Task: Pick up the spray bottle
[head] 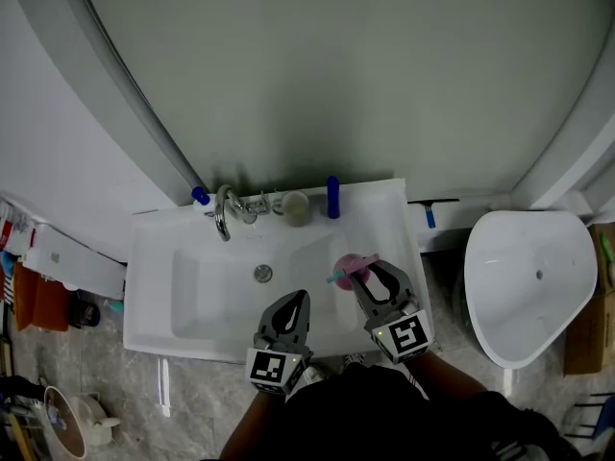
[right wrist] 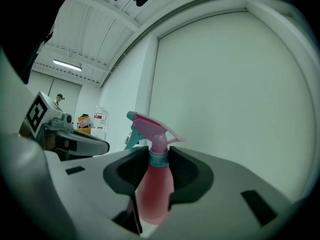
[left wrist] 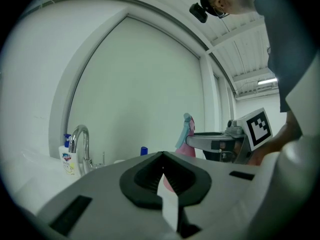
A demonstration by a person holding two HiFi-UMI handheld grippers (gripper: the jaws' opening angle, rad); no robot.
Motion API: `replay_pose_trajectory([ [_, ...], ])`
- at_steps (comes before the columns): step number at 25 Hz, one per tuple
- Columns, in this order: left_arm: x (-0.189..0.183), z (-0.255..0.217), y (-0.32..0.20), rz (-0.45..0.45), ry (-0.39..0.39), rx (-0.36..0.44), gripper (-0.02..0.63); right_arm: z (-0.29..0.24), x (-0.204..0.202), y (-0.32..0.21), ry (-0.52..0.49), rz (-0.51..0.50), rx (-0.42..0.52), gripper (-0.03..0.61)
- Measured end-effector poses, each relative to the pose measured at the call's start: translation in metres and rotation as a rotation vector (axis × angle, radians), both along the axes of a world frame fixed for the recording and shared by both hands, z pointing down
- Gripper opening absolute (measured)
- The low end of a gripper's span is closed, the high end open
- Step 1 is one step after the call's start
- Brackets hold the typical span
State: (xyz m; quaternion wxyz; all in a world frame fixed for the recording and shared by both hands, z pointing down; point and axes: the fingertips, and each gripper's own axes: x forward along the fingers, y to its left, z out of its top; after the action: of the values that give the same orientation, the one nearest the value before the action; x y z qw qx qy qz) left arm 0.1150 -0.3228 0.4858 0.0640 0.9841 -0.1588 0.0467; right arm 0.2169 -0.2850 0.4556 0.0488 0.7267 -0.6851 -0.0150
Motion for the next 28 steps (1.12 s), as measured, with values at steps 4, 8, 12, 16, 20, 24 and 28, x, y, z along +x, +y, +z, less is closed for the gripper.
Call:
replay_pose_trajectory([
  [4,-0.004,-0.001,0.001,-0.007,-0.006,0.004,-0.003,-0.003,-0.014,0.001,0.001,-0.038,-0.001,0.130],
  [8,-0.010,-0.001,0.001,-0.022,-0.007,0.015,-0.003,-0.001,-0.025,0.000,0.010,-0.069,-0.009,0.130],
  [12,-0.012,-0.006,0.000,-0.031,-0.003,0.022,-0.004,0.000,-0.033,-0.003,0.034,-0.086,-0.014,0.129],
  [16,-0.014,-0.009,0.001,-0.037,0.000,0.017,-0.003,0.001,-0.034,-0.004,0.026,-0.086,-0.021,0.129],
  [20,-0.018,-0.006,0.002,-0.039,0.003,0.020,-0.003,0.006,-0.034,-0.008,0.014,-0.084,-0.031,0.129],
  [24,-0.018,-0.006,0.005,-0.034,0.002,0.012,-0.004,0.008,-0.033,-0.009,0.021,-0.084,-0.032,0.129],
  [28,-0.021,-0.007,0.006,-0.032,-0.004,0.016,-0.003,0.011,-0.034,-0.008,0.022,-0.084,-0.042,0.129],
])
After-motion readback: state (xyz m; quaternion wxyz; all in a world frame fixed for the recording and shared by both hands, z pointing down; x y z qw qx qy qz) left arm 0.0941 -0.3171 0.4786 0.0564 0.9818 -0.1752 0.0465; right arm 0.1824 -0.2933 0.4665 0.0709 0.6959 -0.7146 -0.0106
